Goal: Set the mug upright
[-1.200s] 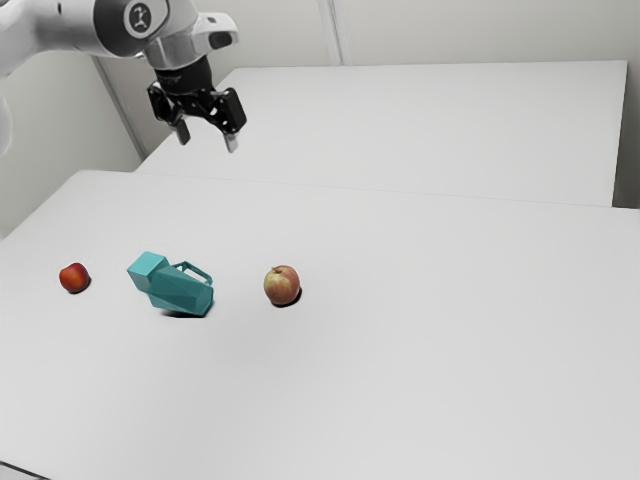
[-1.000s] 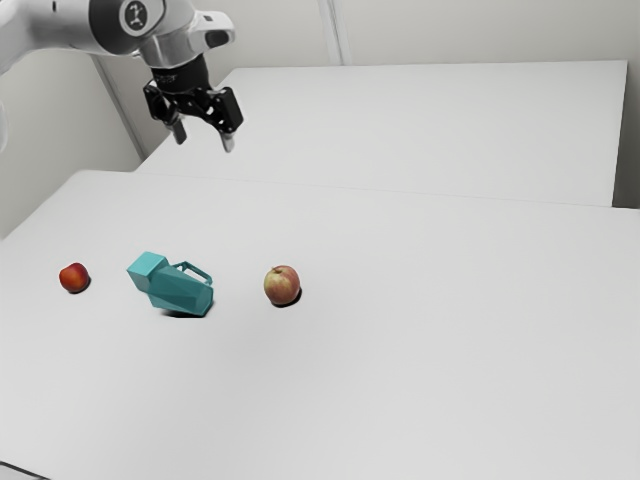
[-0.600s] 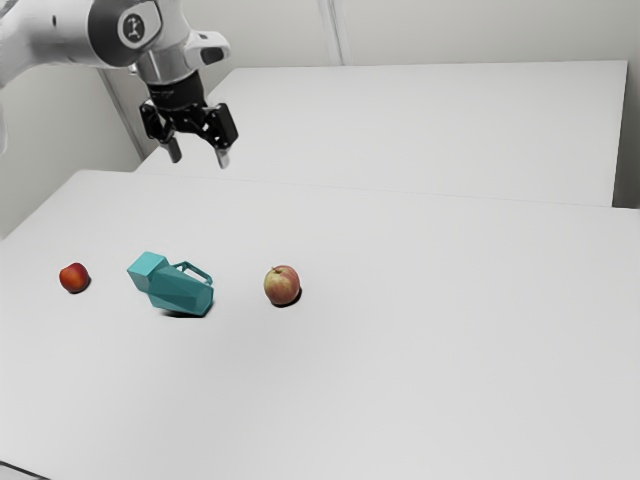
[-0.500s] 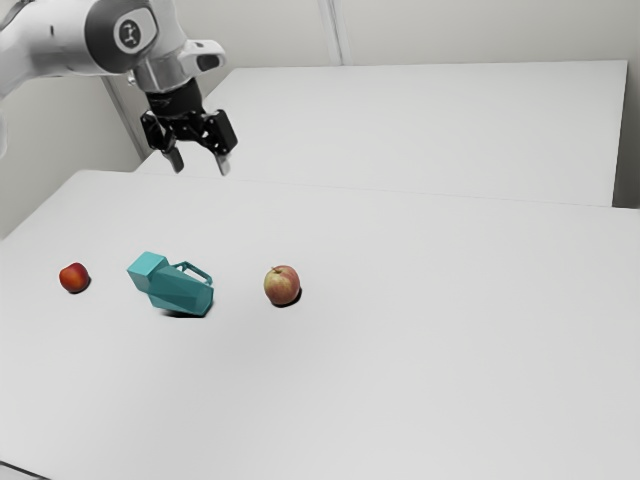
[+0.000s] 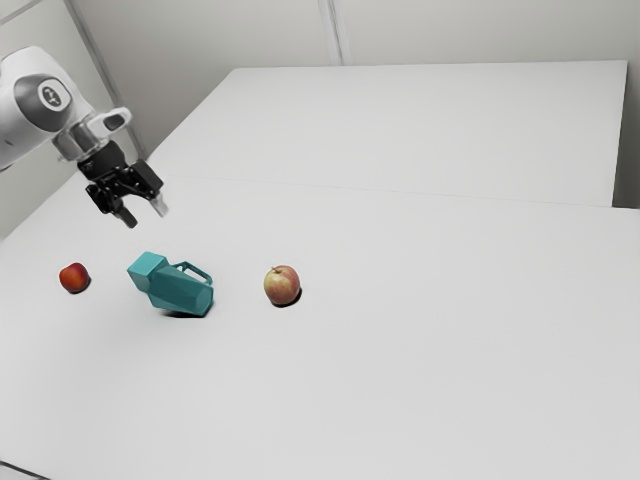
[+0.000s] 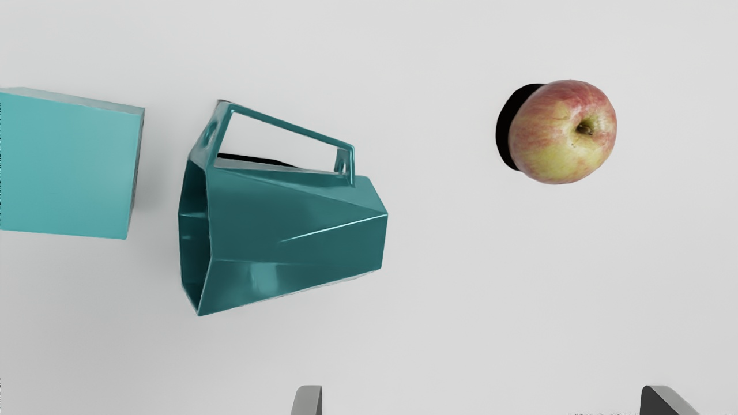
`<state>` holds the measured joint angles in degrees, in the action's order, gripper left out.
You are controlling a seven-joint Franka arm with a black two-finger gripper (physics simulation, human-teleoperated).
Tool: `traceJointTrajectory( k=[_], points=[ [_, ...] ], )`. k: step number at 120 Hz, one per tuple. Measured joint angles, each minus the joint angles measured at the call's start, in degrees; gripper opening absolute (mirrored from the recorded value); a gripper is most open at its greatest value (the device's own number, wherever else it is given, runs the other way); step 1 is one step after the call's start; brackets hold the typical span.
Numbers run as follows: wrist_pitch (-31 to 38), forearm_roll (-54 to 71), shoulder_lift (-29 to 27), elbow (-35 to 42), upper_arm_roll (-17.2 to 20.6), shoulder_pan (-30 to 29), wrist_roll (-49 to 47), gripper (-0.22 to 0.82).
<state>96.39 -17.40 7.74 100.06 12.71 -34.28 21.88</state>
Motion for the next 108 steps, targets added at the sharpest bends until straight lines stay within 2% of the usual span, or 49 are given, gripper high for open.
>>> traceJointTrajectory(
  k=[26, 77, 108],
  points=[
    [0.2, -2.9, 6.8, -2.1, 0.1, -5.3, 10.0, 0.6],
    [-0.3, -6.3, 15.7, -4.0, -0.2, -7.3, 22.3, 0.6],
    [-1.6, -10.3, 18.4, -4.0, -0.3, -7.3, 26.5, 0.6]
  ],
)
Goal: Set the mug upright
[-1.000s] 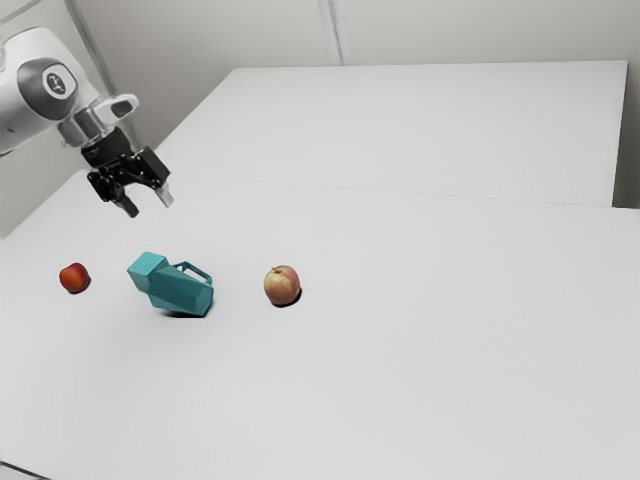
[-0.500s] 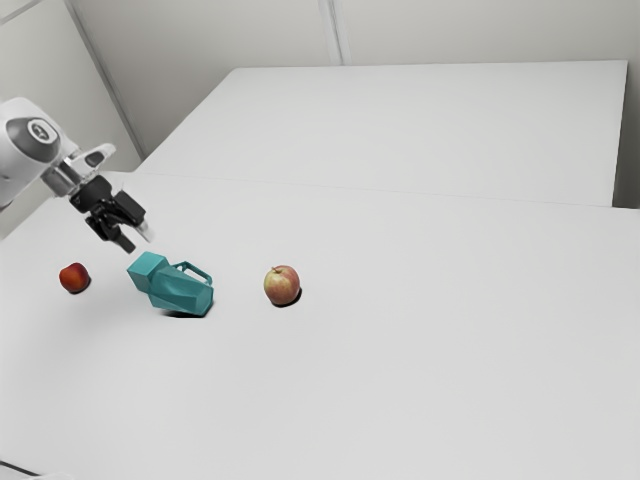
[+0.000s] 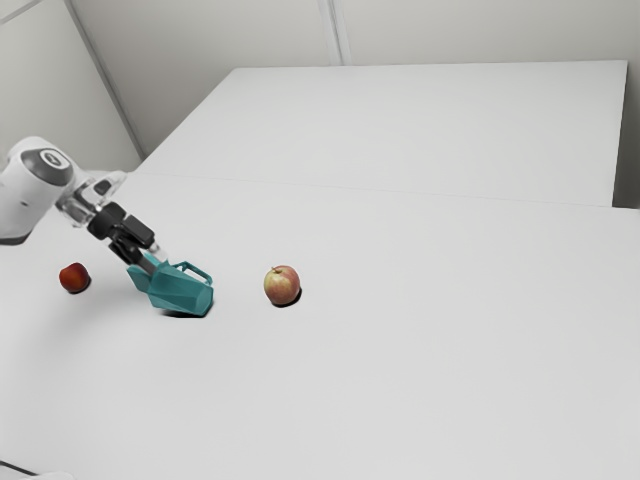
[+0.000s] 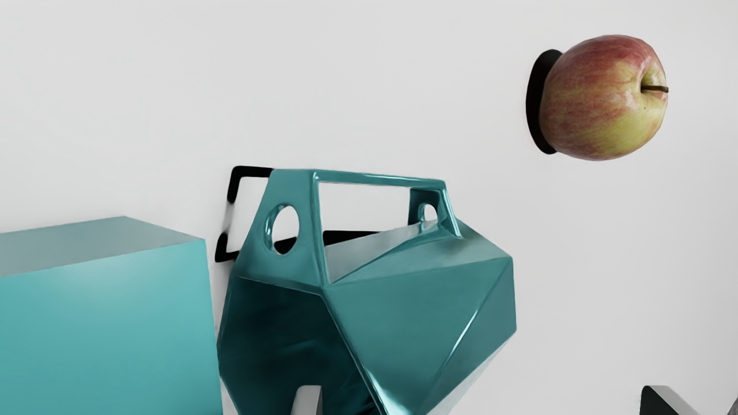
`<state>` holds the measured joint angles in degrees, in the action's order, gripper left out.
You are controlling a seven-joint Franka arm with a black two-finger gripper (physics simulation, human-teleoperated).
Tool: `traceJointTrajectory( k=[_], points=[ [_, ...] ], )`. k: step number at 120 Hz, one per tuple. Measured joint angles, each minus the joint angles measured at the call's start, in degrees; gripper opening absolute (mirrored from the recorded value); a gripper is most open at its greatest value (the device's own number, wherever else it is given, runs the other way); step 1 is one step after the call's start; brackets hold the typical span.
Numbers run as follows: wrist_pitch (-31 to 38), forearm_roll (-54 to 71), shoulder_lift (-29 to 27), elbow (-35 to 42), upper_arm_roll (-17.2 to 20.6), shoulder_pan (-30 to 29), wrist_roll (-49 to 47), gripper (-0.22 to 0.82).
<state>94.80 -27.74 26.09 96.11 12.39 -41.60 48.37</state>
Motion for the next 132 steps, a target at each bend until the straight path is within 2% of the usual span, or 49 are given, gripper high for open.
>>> traceJointTrajectory(
  k=[56, 64, 83, 95, 111, 132],
  points=[
    [-2.7, -3.1, 1.3, 1.1, 0.4, 0.0, 4.3, 0.59],
    [-2.9, -3.2, 1.6, 1.1, 0.4, 0.0, 4.6, 0.51],
    [-3.5, -3.4, 1.5, 1.0, 0.4, -0.1, 5.4, 0.18],
    [-3.8, -3.4, 1.4, 1.0, 0.4, -0.1, 5.8, 0.02],
    [-4.0, -3.4, 1.5, 0.8, 0.4, 0.1, 6.2, -0.09],
    [-4.0, -3.1, 0.8, 0.7, 0.4, 0.6, 6.6, -0.14]
  ],
)
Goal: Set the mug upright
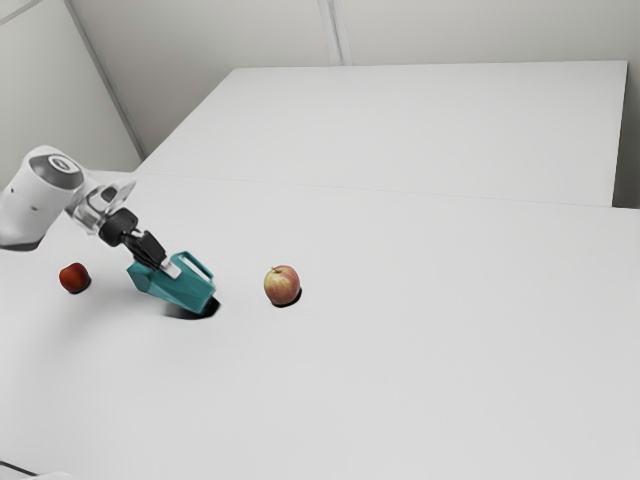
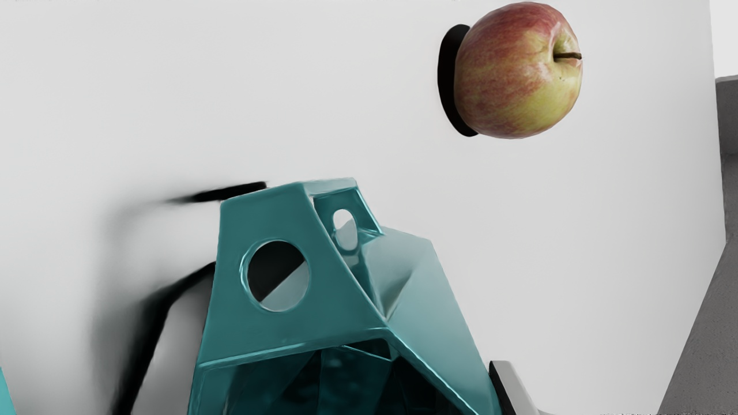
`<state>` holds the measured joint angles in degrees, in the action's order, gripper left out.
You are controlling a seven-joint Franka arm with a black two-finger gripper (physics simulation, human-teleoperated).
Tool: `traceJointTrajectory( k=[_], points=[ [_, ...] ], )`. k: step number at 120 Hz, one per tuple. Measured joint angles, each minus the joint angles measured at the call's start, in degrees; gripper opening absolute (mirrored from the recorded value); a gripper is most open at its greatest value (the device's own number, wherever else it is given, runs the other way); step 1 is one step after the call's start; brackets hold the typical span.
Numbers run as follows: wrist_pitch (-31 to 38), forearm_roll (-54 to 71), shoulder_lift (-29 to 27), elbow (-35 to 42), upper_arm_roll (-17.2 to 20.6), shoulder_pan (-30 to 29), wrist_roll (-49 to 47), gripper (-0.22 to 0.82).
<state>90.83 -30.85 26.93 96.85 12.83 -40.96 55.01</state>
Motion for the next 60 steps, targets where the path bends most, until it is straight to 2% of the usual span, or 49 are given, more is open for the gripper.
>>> traceJointTrajectory(
  k=[35, 60],
  points=[
    [2.7, 4.2, -5.2, 2.1, 1.0, 3.1, 0.3, -0.17],
    [11.2, 13.8, -9.5, 6.0, 1.7, 8.3, -1.2, -0.17]
  ],
)
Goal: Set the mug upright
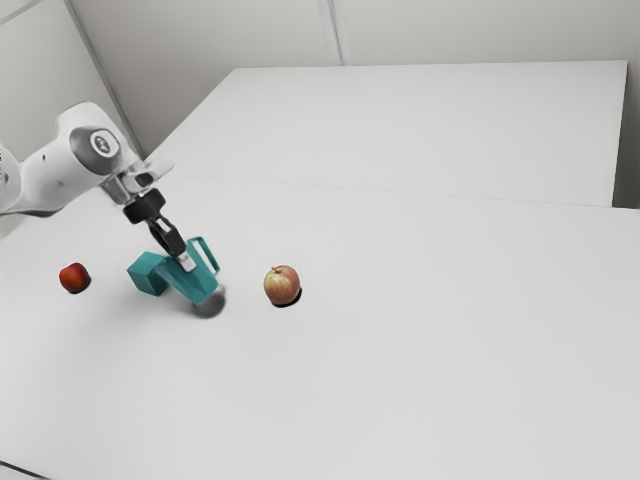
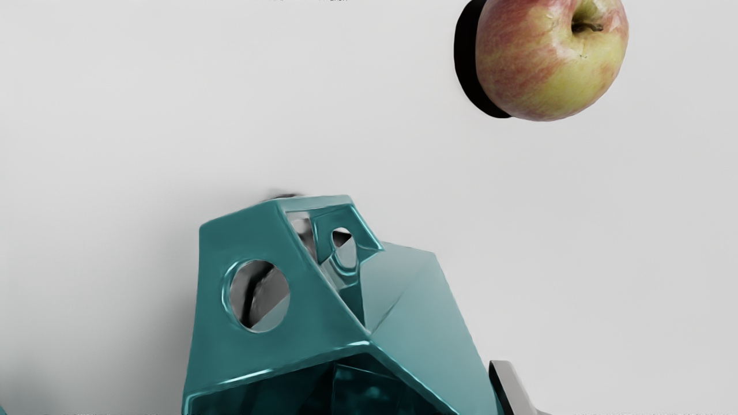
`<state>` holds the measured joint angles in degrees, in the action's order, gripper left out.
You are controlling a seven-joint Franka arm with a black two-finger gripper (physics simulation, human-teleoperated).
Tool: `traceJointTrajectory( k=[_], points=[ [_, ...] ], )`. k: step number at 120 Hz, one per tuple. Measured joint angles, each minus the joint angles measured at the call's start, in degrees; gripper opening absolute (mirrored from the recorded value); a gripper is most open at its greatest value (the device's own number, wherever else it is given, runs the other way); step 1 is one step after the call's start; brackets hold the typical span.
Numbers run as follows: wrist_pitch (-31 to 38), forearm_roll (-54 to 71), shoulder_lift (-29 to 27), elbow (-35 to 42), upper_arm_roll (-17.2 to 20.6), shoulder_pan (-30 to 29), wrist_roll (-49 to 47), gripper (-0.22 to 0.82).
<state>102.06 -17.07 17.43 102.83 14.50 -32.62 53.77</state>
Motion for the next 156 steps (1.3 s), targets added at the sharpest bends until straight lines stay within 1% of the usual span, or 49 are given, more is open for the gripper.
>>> traceJointTrajectory(
  k=[19, 32, 47, 66, 102, 140, 143, 147, 156],
  points=[
    [7.1, 7.5, -3.4, 3.7, 3.7, 0.8, -3.5, -0.17],
    [11.3, 10.9, -4.2, 6.4, 5.7, 0.8, -6.1, -0.17],
    [14.9, 14.7, -4.4, 8.7, 7.1, 0.9, -9.5, -0.17],
    [17.8, 17.8, -5.6, 10.6, 8.5, 0.8, -13.5, -0.17],
    [21.0, 21.6, -4.8, 11.6, 9.1, 1.4, -19.2, -0.18],
    [22.6, 24.0, -4.1, 12.7, 9.2, 2.5, -25.3, -0.18],
    [22.6, 24.2, -4.1, 12.8, 9.2, 2.7, -25.7, -0.17],
    [22.6, 24.3, -4.1, 12.8, 9.2, 2.8, -26.2, -0.13],
    [22.6, 24.2, -4.2, 12.8, 9.1, 3.1, -27.1, 0.04]
  ],
)
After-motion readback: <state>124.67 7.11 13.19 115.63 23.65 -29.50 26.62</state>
